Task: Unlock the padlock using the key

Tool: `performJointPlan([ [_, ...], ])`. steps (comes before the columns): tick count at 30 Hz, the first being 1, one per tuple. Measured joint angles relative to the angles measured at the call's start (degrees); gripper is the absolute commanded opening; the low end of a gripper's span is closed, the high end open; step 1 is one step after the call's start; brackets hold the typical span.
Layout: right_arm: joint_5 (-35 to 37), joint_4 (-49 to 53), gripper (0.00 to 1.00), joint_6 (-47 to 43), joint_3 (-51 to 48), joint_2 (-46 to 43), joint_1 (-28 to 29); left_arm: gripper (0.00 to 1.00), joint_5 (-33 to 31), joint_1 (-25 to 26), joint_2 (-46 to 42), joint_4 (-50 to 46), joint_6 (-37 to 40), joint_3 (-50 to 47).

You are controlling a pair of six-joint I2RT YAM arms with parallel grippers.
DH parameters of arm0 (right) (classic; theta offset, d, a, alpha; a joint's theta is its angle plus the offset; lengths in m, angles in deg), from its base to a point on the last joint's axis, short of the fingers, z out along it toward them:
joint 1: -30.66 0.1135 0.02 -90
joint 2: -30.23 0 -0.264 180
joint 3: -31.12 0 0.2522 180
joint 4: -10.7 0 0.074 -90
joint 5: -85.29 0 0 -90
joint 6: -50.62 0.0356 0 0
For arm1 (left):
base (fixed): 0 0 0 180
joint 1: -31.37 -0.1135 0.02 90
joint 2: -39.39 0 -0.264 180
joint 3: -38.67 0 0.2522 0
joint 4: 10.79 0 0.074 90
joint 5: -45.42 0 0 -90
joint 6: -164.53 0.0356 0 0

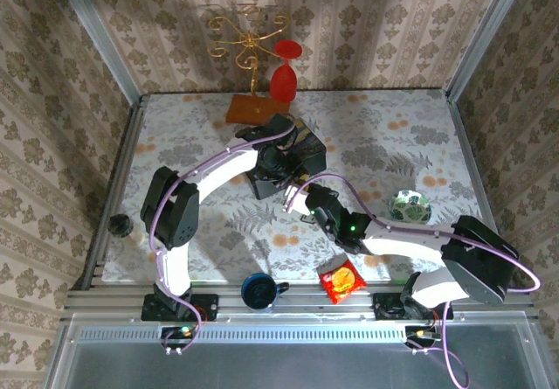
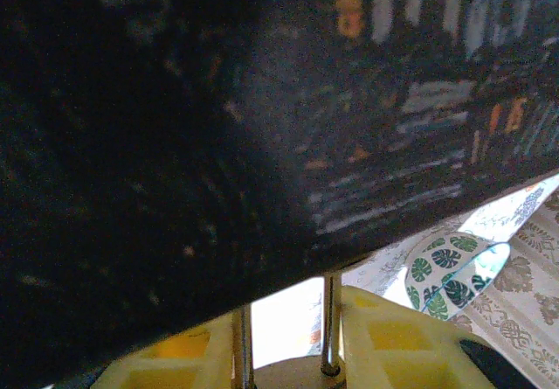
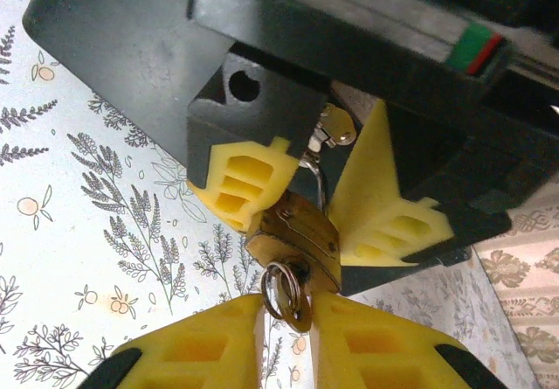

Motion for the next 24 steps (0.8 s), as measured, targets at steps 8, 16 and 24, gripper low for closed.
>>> performJointPlan([
  [8,-0.07,-0.61,0.00,1.33,0.26,0.79,-0.63,0.00,-0.28,-0.11,0.26,0.72,0.00,0.00],
  [16,-1.16,0.11,0.00,9.75,0.74,0.79,-1.68,0.00,-0.70,-0.11,0.31,2.32,-0.07,-0.11],
  [24,-6.27,3.80,0.00,34.51,1.40,-0.79,-3.82,0.00,-0.63,0.07,0.31,4.61,-0.50,-0.96],
])
